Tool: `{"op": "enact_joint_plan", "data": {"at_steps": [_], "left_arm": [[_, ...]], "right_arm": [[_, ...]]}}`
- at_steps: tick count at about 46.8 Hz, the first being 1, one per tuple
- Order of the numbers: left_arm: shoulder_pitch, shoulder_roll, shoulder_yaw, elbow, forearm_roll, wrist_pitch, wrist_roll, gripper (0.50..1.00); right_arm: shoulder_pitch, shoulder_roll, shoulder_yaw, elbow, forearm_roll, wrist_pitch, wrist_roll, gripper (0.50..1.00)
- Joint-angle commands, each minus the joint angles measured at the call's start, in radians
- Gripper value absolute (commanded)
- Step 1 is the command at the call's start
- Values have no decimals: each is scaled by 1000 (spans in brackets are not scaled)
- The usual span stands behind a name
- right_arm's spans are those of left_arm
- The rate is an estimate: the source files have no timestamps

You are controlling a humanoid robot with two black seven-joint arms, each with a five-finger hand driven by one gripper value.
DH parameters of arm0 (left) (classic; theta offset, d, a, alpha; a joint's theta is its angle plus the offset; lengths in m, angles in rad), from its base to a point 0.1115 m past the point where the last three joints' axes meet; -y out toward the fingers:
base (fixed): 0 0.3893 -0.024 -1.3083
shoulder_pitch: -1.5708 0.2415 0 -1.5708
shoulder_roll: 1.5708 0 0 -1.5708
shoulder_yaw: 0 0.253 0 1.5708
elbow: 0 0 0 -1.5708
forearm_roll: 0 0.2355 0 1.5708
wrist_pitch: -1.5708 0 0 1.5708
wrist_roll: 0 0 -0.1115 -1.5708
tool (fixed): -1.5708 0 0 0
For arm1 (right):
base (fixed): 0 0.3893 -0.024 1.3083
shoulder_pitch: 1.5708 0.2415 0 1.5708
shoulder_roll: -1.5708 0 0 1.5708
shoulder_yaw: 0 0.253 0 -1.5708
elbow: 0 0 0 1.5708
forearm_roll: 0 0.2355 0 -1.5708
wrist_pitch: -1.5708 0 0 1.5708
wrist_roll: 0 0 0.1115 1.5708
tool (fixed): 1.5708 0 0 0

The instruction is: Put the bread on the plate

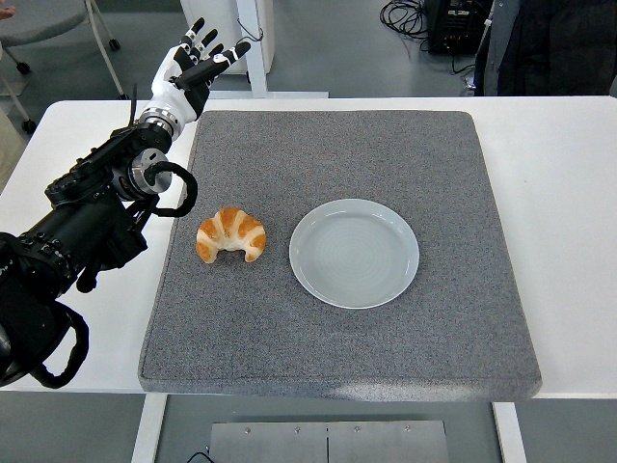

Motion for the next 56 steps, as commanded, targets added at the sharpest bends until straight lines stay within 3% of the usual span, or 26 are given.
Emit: {"op": "enact_joint_plan", "data": {"at_steps": [1,38,56], "left_arm": [[1,0,0,0,1,0,0,998],[-2,0,11,-3,1,2,10,998],[7,41,14,-153,2,17,13,998]], "right_arm": [[0,0,0,0,0,0,0,1000],[0,0,0,0,0,0,0,1000],[0,0,0,0,0,0,0,1000]]}}
